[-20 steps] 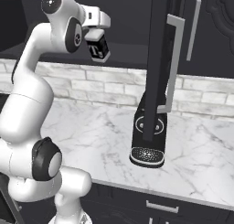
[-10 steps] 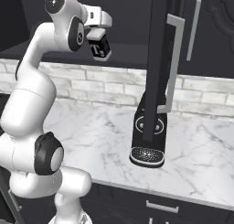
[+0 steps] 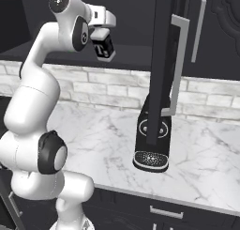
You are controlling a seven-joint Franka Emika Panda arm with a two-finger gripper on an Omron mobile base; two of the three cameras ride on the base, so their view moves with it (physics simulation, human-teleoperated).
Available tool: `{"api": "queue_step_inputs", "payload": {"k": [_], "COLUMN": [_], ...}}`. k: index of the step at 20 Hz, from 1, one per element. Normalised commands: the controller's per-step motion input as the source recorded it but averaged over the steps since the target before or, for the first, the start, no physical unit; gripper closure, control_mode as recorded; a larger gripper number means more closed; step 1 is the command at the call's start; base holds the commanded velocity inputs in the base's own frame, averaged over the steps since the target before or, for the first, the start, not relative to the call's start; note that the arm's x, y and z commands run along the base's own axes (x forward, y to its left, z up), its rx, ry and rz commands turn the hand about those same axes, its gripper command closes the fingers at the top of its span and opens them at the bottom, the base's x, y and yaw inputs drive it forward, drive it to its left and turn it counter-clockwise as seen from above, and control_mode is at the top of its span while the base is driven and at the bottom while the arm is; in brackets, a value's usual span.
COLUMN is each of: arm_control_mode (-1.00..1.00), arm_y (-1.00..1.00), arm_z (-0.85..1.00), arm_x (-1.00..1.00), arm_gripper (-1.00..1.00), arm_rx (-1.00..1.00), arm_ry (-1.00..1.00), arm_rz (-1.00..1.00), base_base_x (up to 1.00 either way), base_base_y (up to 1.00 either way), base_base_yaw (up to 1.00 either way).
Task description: Sort all alcoholic drinks to one cabinet, and non-alcoholic drinks to the other.
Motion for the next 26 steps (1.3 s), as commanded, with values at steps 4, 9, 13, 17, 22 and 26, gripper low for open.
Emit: {"api": "queue_step_inputs", "payload": {"k": [4, 9, 13, 17, 22, 26], "arm_control_mode": [-1.0, -1.0, -1.0, -1.0, -1.0, -1.0], "arm_y": [0.0, 0.0, 0.0, 0.0, -0.01, 0.0], "arm_z": [0.0, 0.0, 0.0, 0.0, 0.0, 0.0], "arm_x": [0.16, 0.15, 0.15, 0.14, 0.14, 0.12], "arm_gripper": [1.0, 1.0, 1.0, 1.0, 1.0, 1.0], "arm_rx": [0.0, 0.0, 0.0, 0.0, 0.0, 0.0], "arm_ry": [0.0, 0.0, 0.0, 0.0, 0.0, 0.0], "arm_rz": [0.0, 0.0, 0.0, 0.0, 0.0, 0.0], "base_base_x": [0.0, 0.0, 0.0, 0.0, 0.0, 0.0], "base_base_y": [0.0, 0.0, 0.0, 0.0, 0.0, 0.0], "base_base_yaw": [0.0, 0.0, 0.0, 0.0, 0.0, 0.0]}}
